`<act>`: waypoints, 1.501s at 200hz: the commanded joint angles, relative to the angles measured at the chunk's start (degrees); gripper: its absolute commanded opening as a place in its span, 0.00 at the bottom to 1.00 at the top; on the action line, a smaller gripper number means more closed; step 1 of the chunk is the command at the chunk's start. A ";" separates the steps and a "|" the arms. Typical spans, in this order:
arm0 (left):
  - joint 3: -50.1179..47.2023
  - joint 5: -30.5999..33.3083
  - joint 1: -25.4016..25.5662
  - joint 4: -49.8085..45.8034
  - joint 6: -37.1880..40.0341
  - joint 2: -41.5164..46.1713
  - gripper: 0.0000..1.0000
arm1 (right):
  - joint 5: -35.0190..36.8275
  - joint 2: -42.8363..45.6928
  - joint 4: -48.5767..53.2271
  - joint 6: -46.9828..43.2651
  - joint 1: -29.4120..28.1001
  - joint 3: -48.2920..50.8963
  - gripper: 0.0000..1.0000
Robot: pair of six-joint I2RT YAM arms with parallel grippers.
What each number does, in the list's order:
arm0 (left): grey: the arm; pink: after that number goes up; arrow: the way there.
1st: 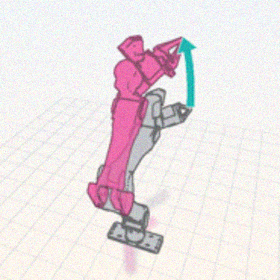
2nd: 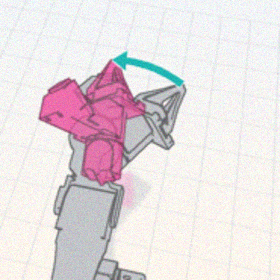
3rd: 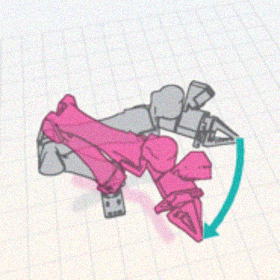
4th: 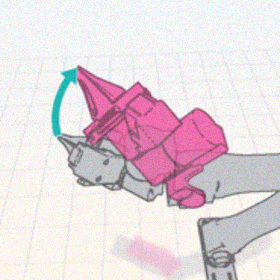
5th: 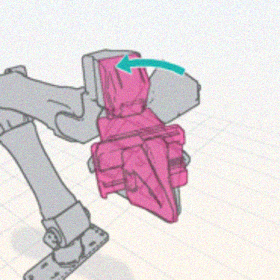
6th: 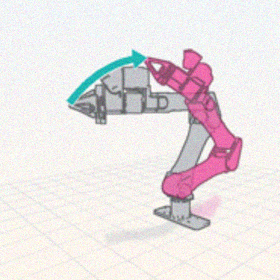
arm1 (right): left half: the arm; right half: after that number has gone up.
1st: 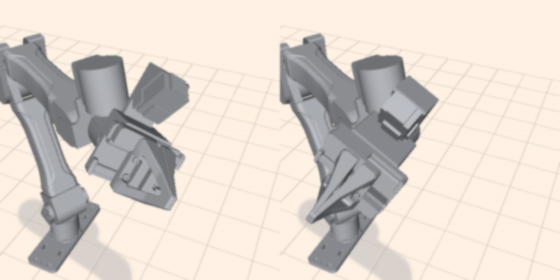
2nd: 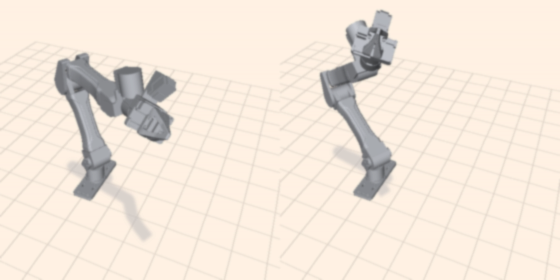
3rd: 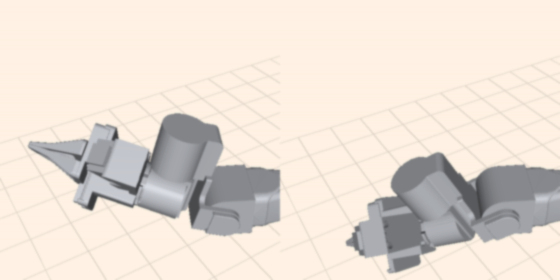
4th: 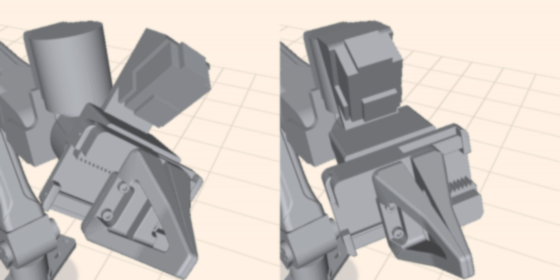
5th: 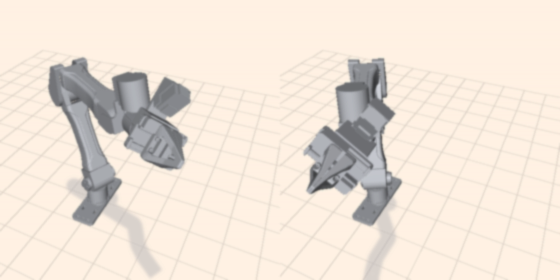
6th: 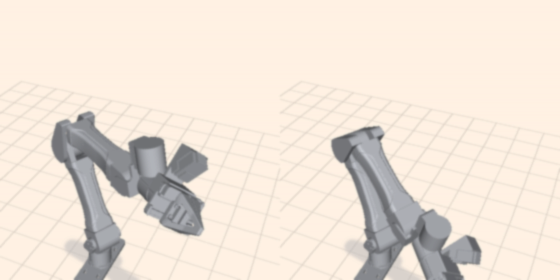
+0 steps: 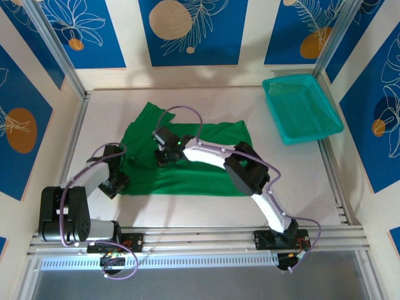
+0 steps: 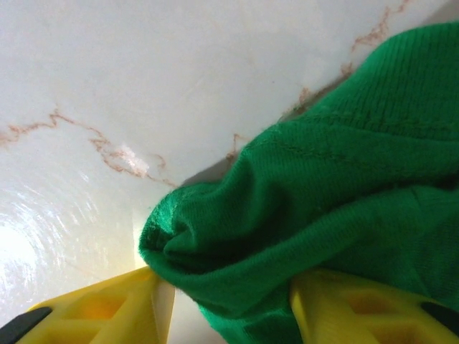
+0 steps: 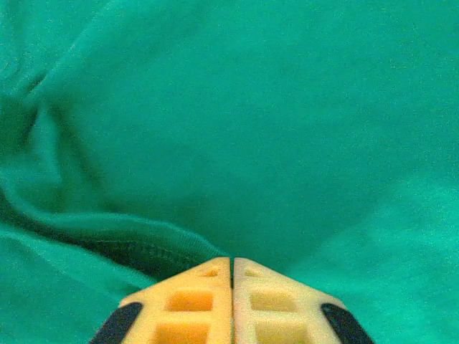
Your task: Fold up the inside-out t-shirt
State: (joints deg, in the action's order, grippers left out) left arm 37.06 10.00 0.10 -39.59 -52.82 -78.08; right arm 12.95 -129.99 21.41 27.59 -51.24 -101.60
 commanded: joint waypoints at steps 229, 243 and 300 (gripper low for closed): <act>0.47 2.64 6.57 1.25 12.64 -0.35 0.70 | -9.80 38.21 -5.17 19.07 -11.01 58.66 0.56; -2.46 -2.09 6.38 2.33 8.52 5.23 0.72 | -10.83 39.73 -4.52 21.61 -14.98 59.15 0.57; 6.45 -6.27 6.62 -2.38 9.60 20.71 1.00 | 25.65 47.92 30.23 24.00 -15.81 40.96 1.00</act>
State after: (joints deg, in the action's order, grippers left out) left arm 36.91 5.10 6.61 -40.53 -46.00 -62.17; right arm 14.17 -87.88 31.75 50.61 -70.37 -53.76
